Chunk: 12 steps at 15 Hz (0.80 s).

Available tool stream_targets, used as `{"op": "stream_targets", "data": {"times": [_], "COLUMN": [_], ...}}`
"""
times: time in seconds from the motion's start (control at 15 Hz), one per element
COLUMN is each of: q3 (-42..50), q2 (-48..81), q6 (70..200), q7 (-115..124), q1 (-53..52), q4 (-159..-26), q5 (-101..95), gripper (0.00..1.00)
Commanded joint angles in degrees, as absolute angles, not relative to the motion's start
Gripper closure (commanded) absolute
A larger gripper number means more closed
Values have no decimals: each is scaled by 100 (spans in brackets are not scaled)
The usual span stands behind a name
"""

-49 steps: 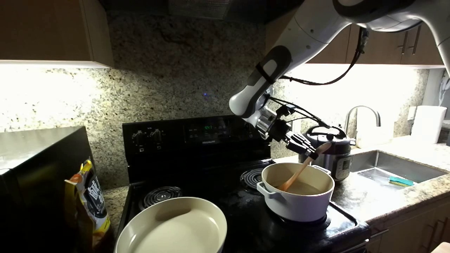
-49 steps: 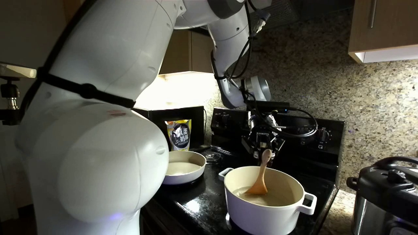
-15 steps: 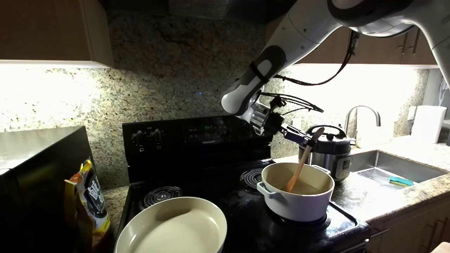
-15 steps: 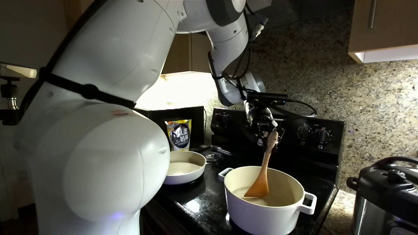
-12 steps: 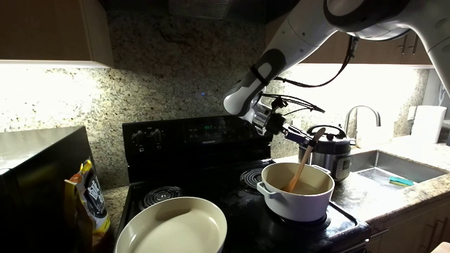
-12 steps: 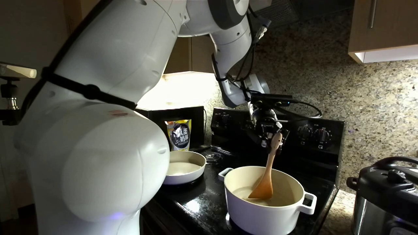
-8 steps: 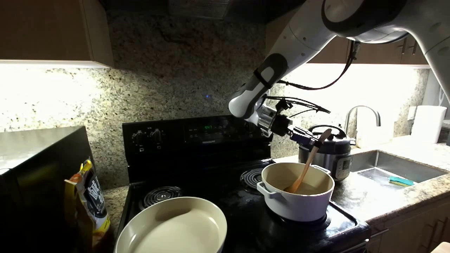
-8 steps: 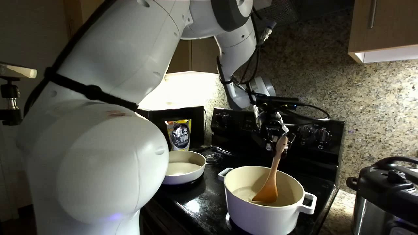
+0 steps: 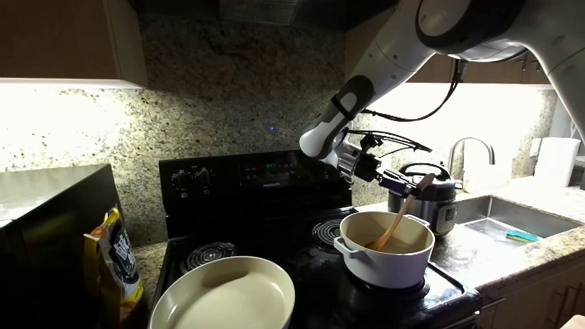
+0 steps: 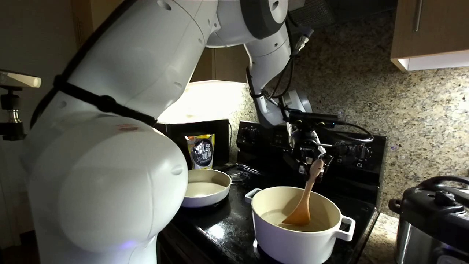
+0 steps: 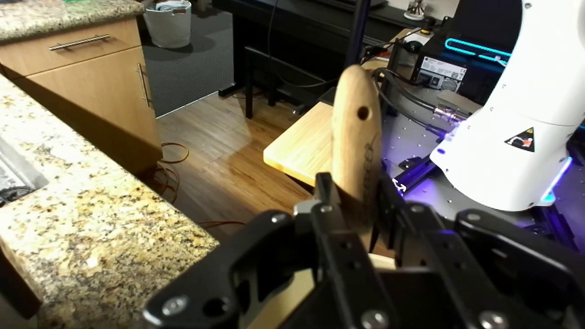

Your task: Use the wooden spoon to stir the liquid in the white pot.

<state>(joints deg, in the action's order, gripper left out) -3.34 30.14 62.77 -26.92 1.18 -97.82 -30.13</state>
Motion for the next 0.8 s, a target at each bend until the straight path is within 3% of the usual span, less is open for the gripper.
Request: {"op": "stream_targets", "data": {"times": [0.0, 0.73], "q3": [-507, -280], "q2": [3129, 3134], "q6": [6173, 6133], "q7": [-2764, -2522], "q1": [43, 155], "q4": [-9550, -9111], "q5": [-2921, -2835], "gripper": [91, 91]}}
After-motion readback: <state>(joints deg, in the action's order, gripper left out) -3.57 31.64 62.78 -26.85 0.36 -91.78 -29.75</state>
